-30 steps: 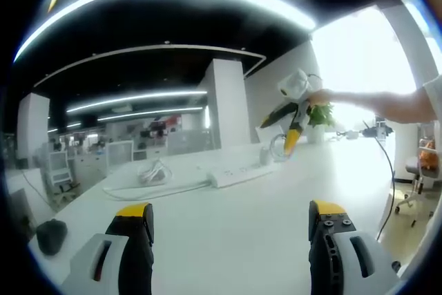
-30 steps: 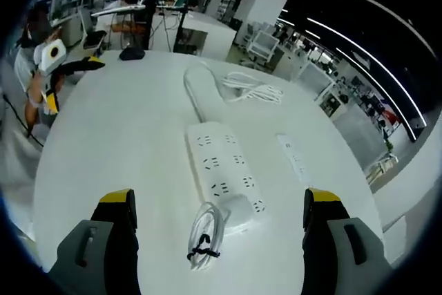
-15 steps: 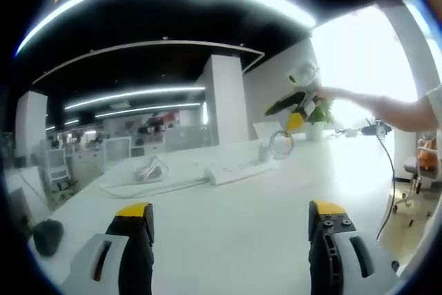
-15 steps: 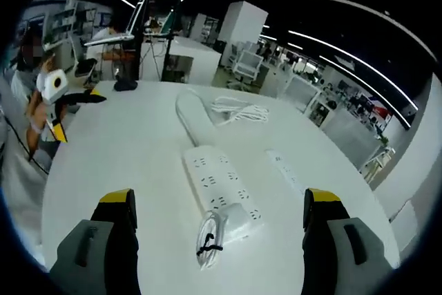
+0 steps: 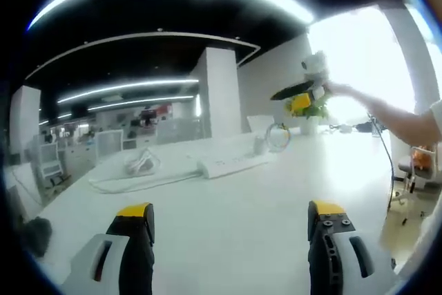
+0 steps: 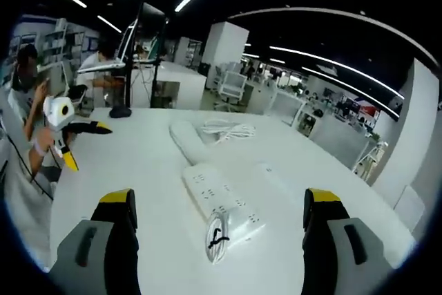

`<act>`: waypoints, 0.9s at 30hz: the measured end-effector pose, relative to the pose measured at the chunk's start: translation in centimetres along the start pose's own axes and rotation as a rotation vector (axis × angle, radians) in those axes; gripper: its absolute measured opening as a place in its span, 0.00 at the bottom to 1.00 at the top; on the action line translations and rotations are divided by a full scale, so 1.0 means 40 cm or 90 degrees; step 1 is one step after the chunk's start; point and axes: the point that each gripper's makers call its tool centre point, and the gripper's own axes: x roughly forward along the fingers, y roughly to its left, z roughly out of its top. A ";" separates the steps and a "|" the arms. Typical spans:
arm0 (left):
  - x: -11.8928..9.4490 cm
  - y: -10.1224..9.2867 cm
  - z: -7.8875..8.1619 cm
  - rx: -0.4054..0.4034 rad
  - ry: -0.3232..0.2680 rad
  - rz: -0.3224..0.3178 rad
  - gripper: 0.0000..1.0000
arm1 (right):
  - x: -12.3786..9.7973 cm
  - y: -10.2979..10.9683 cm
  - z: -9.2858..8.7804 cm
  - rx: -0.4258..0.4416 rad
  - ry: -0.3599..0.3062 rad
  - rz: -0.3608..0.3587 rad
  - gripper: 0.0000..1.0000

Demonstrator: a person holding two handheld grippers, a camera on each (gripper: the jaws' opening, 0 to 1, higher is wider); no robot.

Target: Straighten the power strip on the desk, plug the charger into it

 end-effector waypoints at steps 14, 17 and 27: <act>0.023 0.007 -0.020 -0.003 0.018 -0.009 0.95 | -0.063 0.009 -0.008 0.042 -0.043 -0.034 1.00; 0.024 0.008 -0.024 -0.003 0.021 -0.008 0.95 | -0.080 0.021 -0.007 0.045 -0.051 -0.037 1.00; 0.028 0.005 -0.031 -0.012 0.028 -0.013 0.94 | -0.120 0.077 -0.048 0.051 -0.066 -0.058 1.00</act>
